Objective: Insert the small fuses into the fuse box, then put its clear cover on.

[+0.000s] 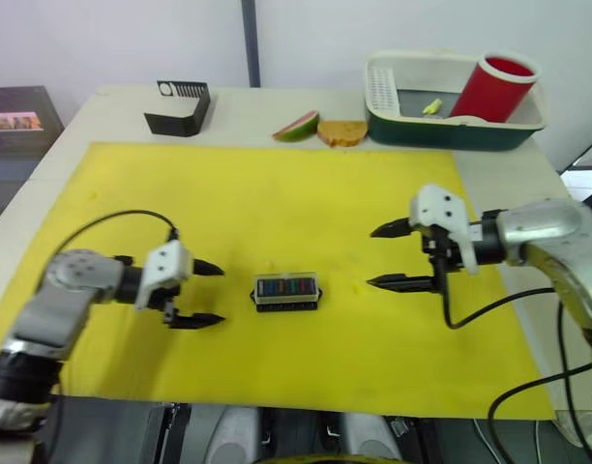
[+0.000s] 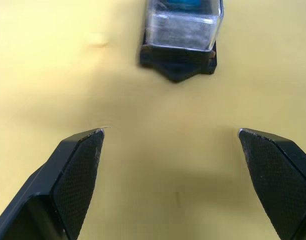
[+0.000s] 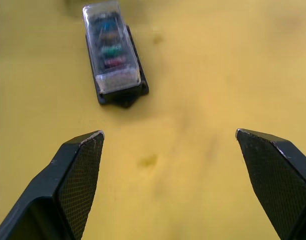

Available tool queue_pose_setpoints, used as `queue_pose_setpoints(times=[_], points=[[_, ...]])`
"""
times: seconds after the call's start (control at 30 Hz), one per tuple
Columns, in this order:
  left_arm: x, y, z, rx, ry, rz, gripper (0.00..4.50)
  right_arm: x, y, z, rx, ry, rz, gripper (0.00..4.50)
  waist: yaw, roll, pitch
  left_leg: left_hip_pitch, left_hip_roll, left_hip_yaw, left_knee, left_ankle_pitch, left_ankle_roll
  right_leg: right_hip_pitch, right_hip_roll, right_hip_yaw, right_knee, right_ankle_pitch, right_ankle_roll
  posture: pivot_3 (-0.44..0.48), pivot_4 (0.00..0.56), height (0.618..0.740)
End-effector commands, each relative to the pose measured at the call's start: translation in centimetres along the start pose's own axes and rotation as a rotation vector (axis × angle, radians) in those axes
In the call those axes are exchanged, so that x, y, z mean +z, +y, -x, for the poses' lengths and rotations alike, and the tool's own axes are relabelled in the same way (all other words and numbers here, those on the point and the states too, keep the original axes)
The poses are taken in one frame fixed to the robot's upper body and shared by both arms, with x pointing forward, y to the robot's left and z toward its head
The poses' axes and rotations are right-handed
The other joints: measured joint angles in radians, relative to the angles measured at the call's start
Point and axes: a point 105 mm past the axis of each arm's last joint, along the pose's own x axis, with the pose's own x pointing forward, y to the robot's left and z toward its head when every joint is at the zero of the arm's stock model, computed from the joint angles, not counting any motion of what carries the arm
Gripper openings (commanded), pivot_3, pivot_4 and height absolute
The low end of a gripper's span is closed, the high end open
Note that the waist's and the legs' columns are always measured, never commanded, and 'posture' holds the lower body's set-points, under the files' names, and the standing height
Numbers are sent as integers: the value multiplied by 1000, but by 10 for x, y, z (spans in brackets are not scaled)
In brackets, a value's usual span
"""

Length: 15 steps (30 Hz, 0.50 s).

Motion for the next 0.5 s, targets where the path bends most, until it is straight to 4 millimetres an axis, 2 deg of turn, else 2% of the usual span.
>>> queue_pose_setpoints(times=[0.03,0.27,0.5], points=[[28,-6,30,78,-14,5,4500,5,5,21,27,21,50,4448,-2,0,1,0,0,0,0,0,0,0,0,0,-1,0,0,0,150,740],[26,-24,70,179,63,108,4500,-6,-6,48,12,100,54,4448,-4,3,3,1,0,1,0,0,0,1,0,0,-3,0,-1,0,150,740],[28,-30,80,200,70,142,4500,-7,-8,54,8,117,55,4448,-2,3,4,1,0,1,0,0,0,1,0,-1,-3,-1,-1,0,150,740]])
